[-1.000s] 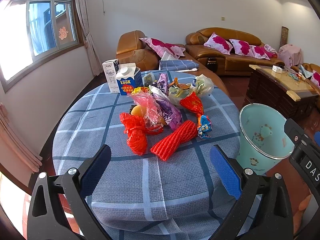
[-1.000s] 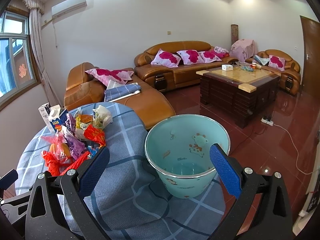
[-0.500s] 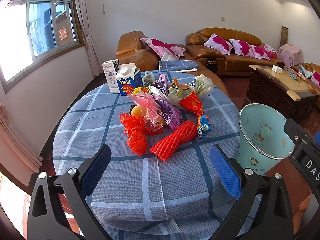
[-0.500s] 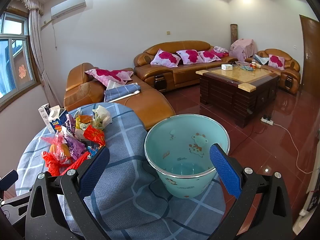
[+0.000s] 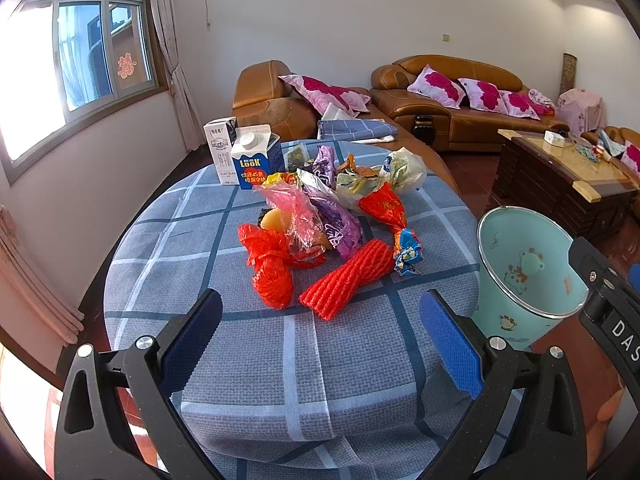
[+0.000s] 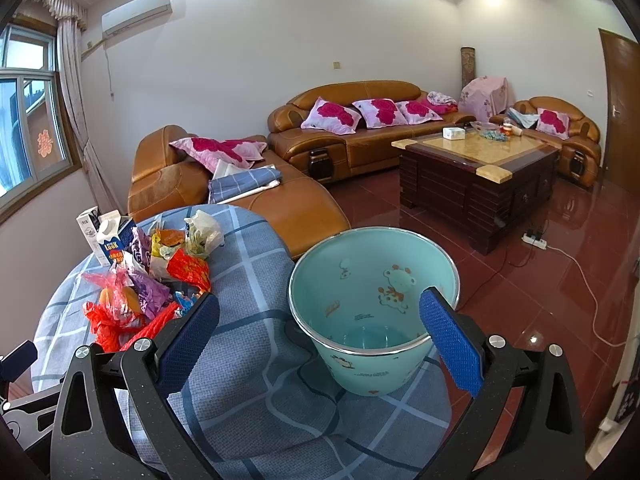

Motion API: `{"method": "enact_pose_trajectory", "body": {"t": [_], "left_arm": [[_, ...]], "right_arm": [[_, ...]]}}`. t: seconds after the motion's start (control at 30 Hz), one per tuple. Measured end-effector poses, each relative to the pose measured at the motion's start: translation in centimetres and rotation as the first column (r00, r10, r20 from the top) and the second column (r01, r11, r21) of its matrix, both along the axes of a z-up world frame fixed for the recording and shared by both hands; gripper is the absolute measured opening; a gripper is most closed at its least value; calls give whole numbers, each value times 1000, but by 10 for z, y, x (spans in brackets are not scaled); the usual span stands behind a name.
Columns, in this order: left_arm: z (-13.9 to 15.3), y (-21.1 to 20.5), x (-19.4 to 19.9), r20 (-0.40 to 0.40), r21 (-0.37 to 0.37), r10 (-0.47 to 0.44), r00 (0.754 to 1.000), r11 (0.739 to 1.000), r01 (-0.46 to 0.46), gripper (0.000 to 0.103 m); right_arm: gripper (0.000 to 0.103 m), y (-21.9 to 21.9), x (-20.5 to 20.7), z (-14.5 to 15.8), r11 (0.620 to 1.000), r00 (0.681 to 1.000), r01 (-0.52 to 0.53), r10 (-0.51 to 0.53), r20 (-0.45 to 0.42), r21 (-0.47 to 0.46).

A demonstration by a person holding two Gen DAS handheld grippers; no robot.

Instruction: Collect trash

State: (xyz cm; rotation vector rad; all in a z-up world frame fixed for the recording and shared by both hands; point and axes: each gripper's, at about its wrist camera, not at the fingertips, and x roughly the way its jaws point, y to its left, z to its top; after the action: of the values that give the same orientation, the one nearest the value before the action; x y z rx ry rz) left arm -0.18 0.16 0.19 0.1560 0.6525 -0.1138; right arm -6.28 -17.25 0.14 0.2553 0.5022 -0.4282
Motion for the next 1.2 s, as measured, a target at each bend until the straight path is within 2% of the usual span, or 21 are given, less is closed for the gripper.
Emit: {"method": "enact_pose_trajectory", "body": {"t": [0.87,1.13,1.17,1.2], "left_arm": [[-11,1,4,-26,-2,2,1000,1000,-2,97],[-33,27,15,-67,12,14,998,1000,-13,97],[-36,32,18,-78,7,22,997,1000,-21,96],[-38,37,21,-86,2,31,996,1000,-31,96]], "right_arm": [[98,1,1,-5,1000,1000,-18,18,-12,-15],[97,-3,6,-15,999,999,-26,26,-20,-20],[92,-3,8,-17,999,999,-34,34,-25,-19],[80,-3,10,-18,999,999,-42,41,-27,-18]]}}
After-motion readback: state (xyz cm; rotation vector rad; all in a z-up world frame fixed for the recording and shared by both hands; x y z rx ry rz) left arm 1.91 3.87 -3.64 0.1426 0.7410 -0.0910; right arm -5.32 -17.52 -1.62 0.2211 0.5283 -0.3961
